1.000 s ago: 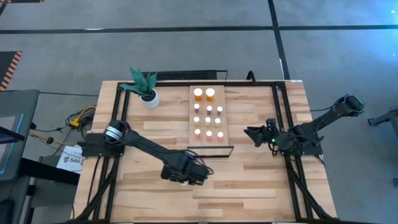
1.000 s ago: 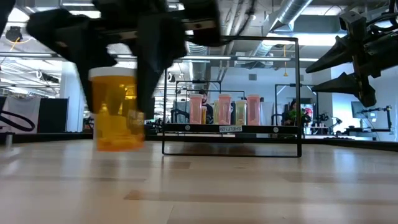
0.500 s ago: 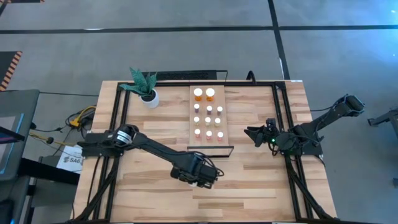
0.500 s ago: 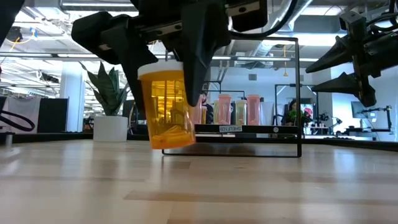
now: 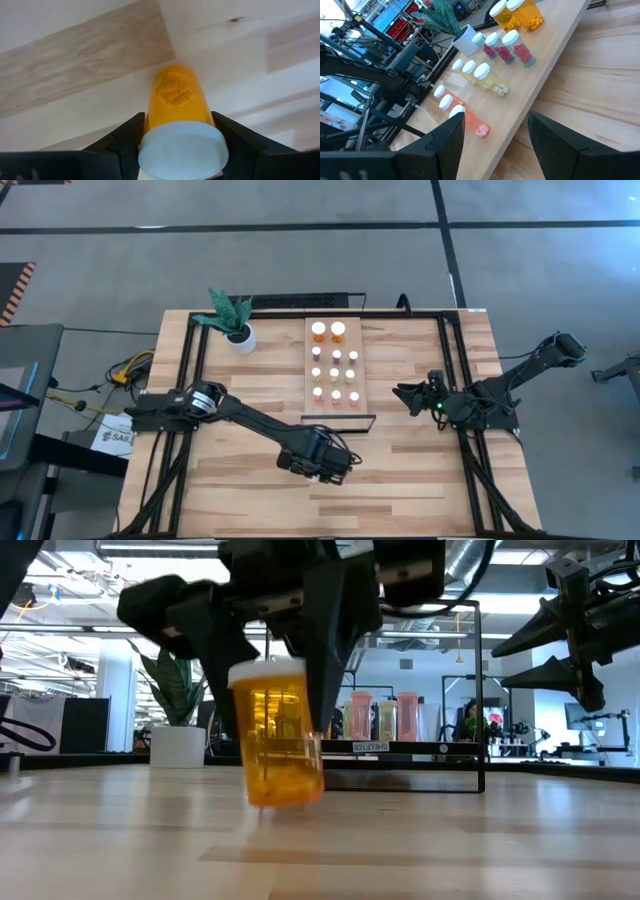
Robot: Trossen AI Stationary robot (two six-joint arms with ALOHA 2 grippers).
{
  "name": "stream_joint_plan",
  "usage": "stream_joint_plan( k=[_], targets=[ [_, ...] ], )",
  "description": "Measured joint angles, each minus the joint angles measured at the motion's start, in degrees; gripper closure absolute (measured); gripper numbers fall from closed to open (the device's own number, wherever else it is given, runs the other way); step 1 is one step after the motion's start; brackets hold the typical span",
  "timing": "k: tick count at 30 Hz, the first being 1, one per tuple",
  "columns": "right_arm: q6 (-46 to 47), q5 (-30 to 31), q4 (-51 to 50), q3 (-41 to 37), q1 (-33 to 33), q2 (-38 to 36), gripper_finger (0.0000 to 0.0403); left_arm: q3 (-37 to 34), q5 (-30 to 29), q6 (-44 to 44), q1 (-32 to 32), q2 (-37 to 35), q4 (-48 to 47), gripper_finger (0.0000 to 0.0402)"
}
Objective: Pick and place medicine bottles onto shelf by color
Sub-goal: Put the orange pill bottle on the shelf aligned with the other orange pill bottles
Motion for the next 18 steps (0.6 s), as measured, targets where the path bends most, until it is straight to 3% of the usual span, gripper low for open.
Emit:
stream_joint_plan(
  k=[11, 18],
  targets=[
    [0.0, 0.0, 0.0, 0.0, 0.0, 0.0, 0.0163, -0.1, 0.6, 0.0, 0.3, 0.5, -0.2, 0.0209],
    [0.0, 0.0, 0.0, 0.0, 0.0, 0.0, 0.0163, -0.1, 0.4, 0.5, 0.5, 0.5, -0.1, 0.0183]
  ],
)
